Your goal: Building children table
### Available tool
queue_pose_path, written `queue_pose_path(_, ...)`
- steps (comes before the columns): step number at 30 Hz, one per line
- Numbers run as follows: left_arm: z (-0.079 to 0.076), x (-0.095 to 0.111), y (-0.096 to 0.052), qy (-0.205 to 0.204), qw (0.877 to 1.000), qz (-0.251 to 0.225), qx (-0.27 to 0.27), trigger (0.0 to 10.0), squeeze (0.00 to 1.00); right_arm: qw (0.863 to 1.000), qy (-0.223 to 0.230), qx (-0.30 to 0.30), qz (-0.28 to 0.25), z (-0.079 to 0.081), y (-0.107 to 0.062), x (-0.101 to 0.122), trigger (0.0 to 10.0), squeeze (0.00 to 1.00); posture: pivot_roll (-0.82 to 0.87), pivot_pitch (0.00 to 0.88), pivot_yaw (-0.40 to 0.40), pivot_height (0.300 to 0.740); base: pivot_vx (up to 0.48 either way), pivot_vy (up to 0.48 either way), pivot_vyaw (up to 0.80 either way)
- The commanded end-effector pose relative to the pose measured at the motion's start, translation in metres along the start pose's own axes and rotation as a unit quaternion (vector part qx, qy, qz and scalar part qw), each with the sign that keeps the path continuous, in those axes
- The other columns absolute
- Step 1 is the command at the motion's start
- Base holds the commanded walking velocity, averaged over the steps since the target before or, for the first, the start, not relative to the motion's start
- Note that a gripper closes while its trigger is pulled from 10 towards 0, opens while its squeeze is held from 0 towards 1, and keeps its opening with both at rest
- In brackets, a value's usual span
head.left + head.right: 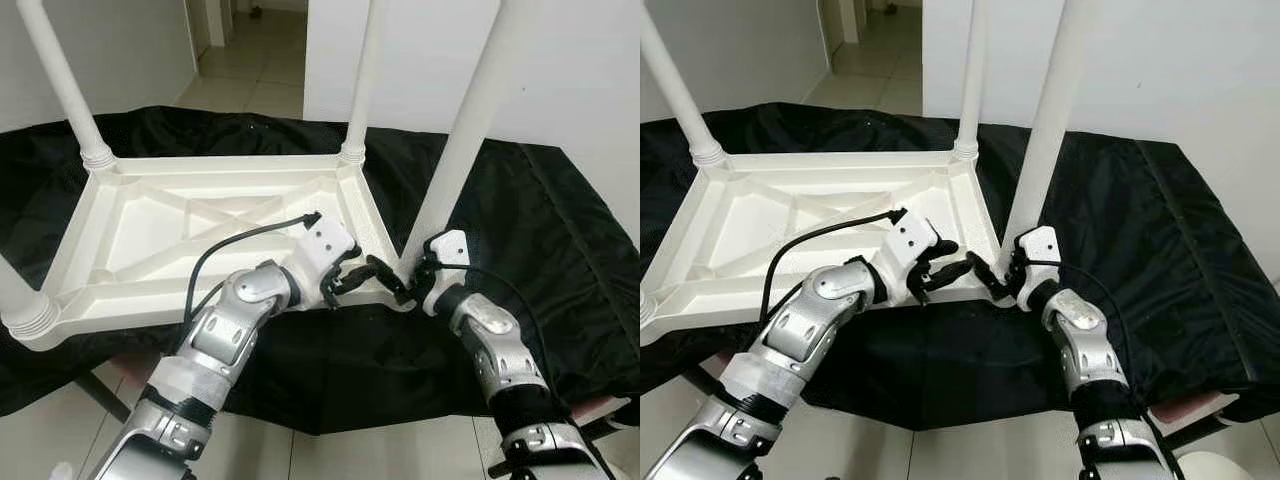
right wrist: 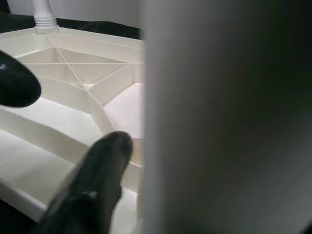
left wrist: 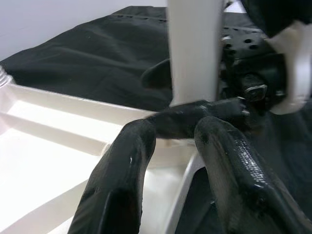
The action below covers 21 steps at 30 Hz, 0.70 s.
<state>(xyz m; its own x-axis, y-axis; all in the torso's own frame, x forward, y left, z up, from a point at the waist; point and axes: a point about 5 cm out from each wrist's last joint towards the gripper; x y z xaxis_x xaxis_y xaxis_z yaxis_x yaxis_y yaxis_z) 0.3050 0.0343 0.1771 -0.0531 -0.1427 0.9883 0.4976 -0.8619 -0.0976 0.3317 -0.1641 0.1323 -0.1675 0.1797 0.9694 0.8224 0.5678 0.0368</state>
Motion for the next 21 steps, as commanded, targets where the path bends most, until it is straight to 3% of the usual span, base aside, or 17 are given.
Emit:
queue_pose_path(1, -0.003, -0.002, 0.0, 0.006, 1.0, 0.009, -0.011, 10.0, 0.0, 1.0, 0.006, 0.026, 0.012, 0.008, 0.003, -0.007, 0.0, 0.0, 0.02, 0.0, -0.028, 0.74, 0.0, 0.0, 0.0)
queue_pose_path(8, -0.003, -0.004, 0.001, 0.006, 1.0, 0.011, -0.012, 10.0, 0.0, 0.999, 0.023, 0.015, 0.016, 0.009, -0.005, -0.018, 0.0, 0.0, 0.01, 0.0, -0.024, 0.74, 0.0, 0.0, 0.0)
queue_pose_path(9, -0.003, -0.005, 0.001, 0.005, 1.0, 0.011, -0.012, 10.0, 0.0, 0.999, 0.028, 0.01, 0.015, 0.01, -0.006, -0.018, 1.3, 0.0, 0.01, 0.0, -0.019, 0.74, 0.0, 0.0, 0.0)
queue_pose_path(10, -0.003, -0.005, 0.001, 0.005, 1.0, 0.011, -0.012, 10.0, 0.0, 0.999, 0.028, 0.01, 0.015, 0.01, -0.006, -0.018, 1.3, 0.0, 0.01, 0.0, -0.019, 0.74, 0.0, 0.0, 0.0)
queue_pose_path(11, -0.004, -0.005, 0.001, 0.004, 1.0, 0.011, -0.012, 10.0, 0.0, 0.999, 0.036, 0.0, 0.011, 0.012, -0.006, -0.019, 10.0, 0.0, 0.01, 0.0, -0.017, 0.74, 0.0, 0.0, 0.0)
queue_pose_path(21, -0.005, -0.01, 0.0, -0.008, 1.0, 0.013, -0.01, 10.0, 0.0, 0.998, 0.042, -0.056, 0.008, 0.022, -0.006, -0.019, 10.0, 0.0, 0.0, 0.0, 0.0, 0.74, 0.0, 0.0, 0.0)
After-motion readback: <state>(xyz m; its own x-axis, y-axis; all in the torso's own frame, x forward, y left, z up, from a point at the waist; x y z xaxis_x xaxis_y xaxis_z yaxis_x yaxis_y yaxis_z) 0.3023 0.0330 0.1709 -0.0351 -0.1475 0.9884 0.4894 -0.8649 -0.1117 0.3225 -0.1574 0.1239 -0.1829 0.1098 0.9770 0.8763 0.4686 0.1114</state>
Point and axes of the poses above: a point about 5 cm out from each wrist's last joint towards the gripper, its own y axis pointing out of the wrist towards the gripper, its own x axis along the axis of the wrist's last joint, z = x × y, and after that the axes turned 7 degrees about -y, right-handed
